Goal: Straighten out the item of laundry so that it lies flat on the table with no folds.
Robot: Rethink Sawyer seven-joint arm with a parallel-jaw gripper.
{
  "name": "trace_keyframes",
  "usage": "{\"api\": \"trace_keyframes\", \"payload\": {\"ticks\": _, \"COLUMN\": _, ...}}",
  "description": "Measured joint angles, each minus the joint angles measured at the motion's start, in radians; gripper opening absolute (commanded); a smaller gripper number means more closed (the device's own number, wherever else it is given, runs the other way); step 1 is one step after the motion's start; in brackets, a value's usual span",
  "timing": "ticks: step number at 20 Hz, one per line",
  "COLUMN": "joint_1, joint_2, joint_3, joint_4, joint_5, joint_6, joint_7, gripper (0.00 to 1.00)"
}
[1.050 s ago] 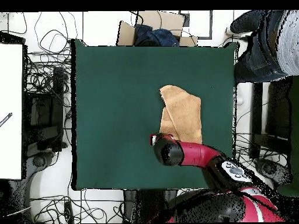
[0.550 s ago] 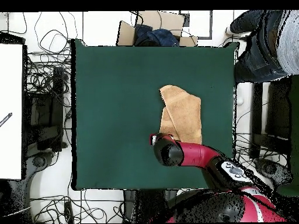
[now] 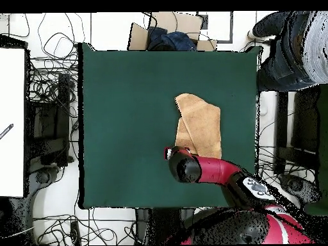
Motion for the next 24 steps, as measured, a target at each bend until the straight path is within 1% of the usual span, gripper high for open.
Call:
{"api": "trace_keyframes", "payload": {"ticks": 9, "joint_1": -0.005, "joint_2": 0.003, "joint_3": -0.005, "joint_4": -0.002, "joint_5": 0.0, "joint_6": -0.007, "joint_7": 0.0, "gripper": 1.0}}
{"api": "trace_keyframes", "payload": {"ticks": 10, "joint_1": -0.006, "joint_2": 0.003, "joint_3": -0.007, "joint_4": -0.004, "joint_5": 0.0, "joint_6": -0.009, "joint_7": 0.0, "gripper": 0.0}}
{"api": "trace_keyframes", "payload": {"ticks": 12, "joint_1": -0.015, "joint_2": 0.008, "joint_3": -0.016, "joint_4": -0.009, "joint_5": 0.0, "joint_6": -0.015, "joint_7": 0.0, "gripper": 0.0}}
{"api": "trace_keyframes", "payload": {"ticks": 24, "joint_1": -0.01, "joint_2": 0.007, "joint_3": -0.02, "joint_4": -0.007, "joint_5": 0.0, "joint_6": -0.021, "joint_7": 0.0, "gripper": 0.0}}
